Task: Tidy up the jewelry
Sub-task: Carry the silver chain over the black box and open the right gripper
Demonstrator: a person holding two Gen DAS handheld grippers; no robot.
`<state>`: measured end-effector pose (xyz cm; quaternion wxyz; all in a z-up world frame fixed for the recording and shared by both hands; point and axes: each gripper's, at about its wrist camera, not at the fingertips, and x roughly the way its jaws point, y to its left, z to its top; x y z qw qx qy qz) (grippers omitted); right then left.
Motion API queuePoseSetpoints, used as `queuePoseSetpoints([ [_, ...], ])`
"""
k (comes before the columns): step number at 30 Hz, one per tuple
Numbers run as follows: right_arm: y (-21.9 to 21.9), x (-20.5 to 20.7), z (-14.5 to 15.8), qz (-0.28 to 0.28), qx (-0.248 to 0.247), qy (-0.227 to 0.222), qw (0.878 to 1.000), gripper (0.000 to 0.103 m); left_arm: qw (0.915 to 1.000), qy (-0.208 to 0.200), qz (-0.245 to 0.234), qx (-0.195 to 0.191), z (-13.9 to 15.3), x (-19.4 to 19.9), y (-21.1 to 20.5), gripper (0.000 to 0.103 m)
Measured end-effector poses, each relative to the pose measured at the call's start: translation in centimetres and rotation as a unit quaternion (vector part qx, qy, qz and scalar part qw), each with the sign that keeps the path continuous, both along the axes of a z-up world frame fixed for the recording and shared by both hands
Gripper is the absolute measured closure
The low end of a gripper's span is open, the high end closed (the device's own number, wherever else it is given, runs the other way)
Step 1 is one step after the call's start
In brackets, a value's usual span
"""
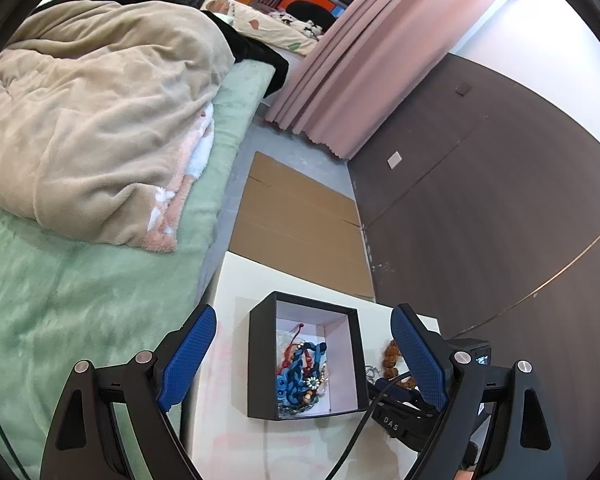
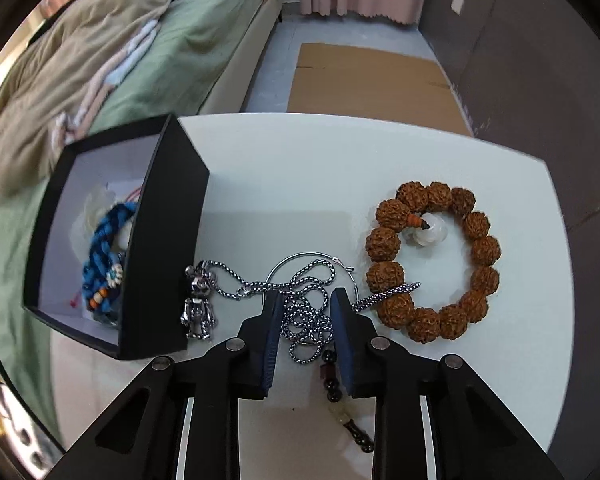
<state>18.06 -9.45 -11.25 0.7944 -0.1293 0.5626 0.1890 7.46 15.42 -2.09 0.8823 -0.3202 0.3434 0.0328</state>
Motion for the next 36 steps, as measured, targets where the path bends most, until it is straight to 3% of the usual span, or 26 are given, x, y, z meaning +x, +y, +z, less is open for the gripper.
queuePoseSetpoints([
  [3, -0.4, 0.1, 0.3, -0.001, 0.004, -0.004, 1.0, 0.086, 1.0, 0.0, -0.001, 0.001, 0.0, -0.3, 0.0, 0.014],
  [8, -1.6, 0.4, 1.0, -0.013, 0.044, 0.008, 0.999, 0.088, 1.0, 0.003, -0.005, 0.007, 0.0, -0.7, 0.0, 0.014],
  [11, -2.4, 0.3, 3.1, -0.024, 0.076, -0.008, 0.997, 0.088, 1.0, -0.002, -0.006, 0.005, 0.2, -1.0, 0.1, 0.014],
  [19, -2.5, -0.4, 10.2, -0.032, 0.131, -0.062, 0.989, 0.089, 0.9999, -0.012, 0.0, -0.01, 0.6, -1.8, 1.0, 0.014],
  [25, -1.0, -1.8, 18.2, -0.014, 0.149, -0.132, 0.98, 0.089, 0.9993, -0.02, 0.008, -0.029, 0.8, -2.3, 1.8, 0.014],
  [26, -0.8, -2.0, 19.3, -0.012, 0.15, -0.14, 0.979, 0.102, 0.9993, -0.021, 0.008, -0.031, 0.8, -2.3, 1.8, 0.014],
  [32, 0.6, -3.6, 26.4, 0.003, 0.156, -0.208, 0.966, 0.102, 0.9988, -0.025, 0.009, -0.04, 0.9, -2.4, 2.1, 0.014],
  [36, 1.6, -4.2, 27.9, 0.012, 0.144, -0.219, 0.965, 0.102, 0.9985, -0.027, 0.011, -0.047, 0.9, -2.6, 2.3, 0.014],
])
